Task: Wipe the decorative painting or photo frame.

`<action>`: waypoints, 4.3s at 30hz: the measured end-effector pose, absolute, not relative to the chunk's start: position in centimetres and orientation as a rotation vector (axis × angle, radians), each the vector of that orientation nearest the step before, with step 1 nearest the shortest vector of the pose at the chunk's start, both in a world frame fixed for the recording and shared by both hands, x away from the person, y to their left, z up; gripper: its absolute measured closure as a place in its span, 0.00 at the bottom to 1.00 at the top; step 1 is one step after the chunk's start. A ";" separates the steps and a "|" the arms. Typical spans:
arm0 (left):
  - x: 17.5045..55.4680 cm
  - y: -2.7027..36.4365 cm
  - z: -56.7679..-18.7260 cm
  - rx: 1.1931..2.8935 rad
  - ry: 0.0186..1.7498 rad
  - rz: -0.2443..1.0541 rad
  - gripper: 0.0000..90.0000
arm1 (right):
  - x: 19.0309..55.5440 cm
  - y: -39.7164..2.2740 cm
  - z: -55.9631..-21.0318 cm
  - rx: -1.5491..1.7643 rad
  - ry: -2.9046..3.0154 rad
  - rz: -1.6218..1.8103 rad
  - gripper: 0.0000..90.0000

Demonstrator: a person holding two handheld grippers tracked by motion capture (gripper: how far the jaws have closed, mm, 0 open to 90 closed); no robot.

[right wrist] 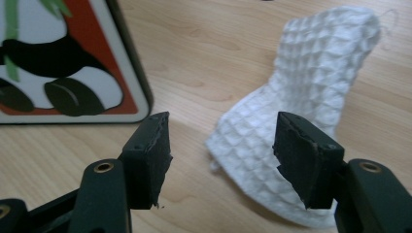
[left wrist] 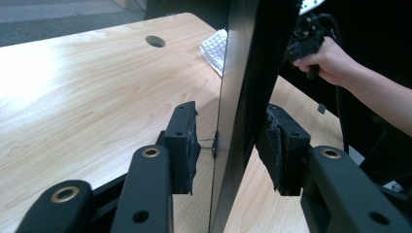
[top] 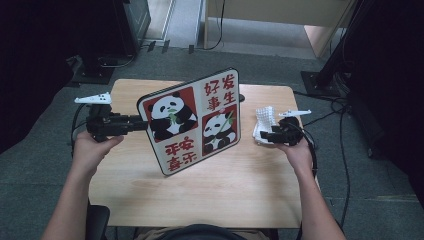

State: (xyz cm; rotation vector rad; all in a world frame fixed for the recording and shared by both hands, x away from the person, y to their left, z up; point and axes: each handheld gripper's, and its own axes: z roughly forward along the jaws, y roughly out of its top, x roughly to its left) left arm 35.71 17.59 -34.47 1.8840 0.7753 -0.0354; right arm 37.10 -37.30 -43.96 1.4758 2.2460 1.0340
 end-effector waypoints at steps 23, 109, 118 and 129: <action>35.9 17.4 -35.3 1.876 0.790 0.002 0.60 | 36.7 -35.9 -44.4 1.425 2.288 1.048 0.43; 37.3 17.7 -39.9 1.858 0.981 0.139 0.48 | 37.1 -35.7 -45.0 1.436 2.302 1.016 0.43; 36.8 18.2 -39.4 1.828 0.956 0.167 0.47 | 37.1 -35.9 -44.9 1.437 2.295 1.028 0.44; 36.6 20.3 -39.3 1.805 1.002 0.203 0.46 | 37.0 -36.1 -44.8 1.444 2.284 1.038 0.44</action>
